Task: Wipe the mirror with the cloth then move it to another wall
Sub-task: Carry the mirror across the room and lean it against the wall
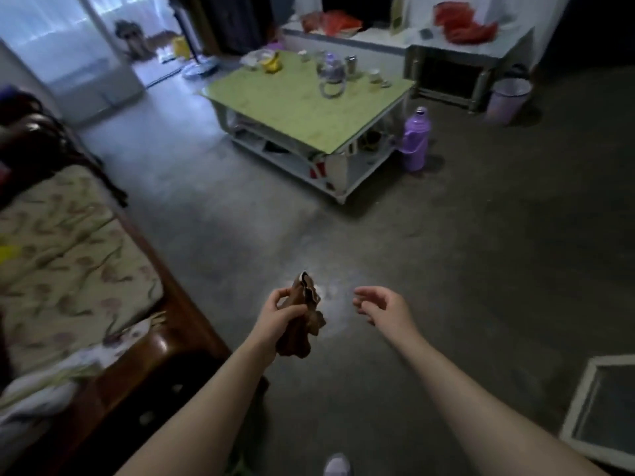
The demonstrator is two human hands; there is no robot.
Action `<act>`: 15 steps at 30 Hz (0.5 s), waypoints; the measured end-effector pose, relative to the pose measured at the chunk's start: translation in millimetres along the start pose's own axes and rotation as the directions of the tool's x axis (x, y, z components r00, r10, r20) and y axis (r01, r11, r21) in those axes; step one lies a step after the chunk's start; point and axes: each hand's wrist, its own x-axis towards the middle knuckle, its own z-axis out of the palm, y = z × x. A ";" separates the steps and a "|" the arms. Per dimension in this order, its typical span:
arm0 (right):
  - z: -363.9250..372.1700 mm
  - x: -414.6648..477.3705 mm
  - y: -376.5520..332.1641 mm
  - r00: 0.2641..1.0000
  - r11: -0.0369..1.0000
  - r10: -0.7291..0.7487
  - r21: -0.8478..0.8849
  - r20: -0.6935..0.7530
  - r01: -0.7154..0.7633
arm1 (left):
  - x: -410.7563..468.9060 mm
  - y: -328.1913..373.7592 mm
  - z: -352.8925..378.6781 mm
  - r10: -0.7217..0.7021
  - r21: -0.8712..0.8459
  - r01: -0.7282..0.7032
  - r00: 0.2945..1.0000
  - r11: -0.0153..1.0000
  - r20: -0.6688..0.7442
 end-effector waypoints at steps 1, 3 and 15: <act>20.2 0.6 -1.9 1.000 1.000 0.000 -0.004 0.029 0.000 | -2.0 -4.3 -22.2 -0.017 -0.008 0.017 0.998 1.000 -0.053; 61.0 4.1 -3.7 0.996 1.000 -0.005 -0.020 0.090 0.007 | -2.3 -16.6 -68.2 -0.027 -0.018 0.024 0.986 1.000 -0.167; 180.0 29.4 13.1 0.979 0.989 0.020 -0.147 0.204 0.011 | 48.6 -92.6 -267.1 0.152 0.539 0.354 0.714 0.764 -0.683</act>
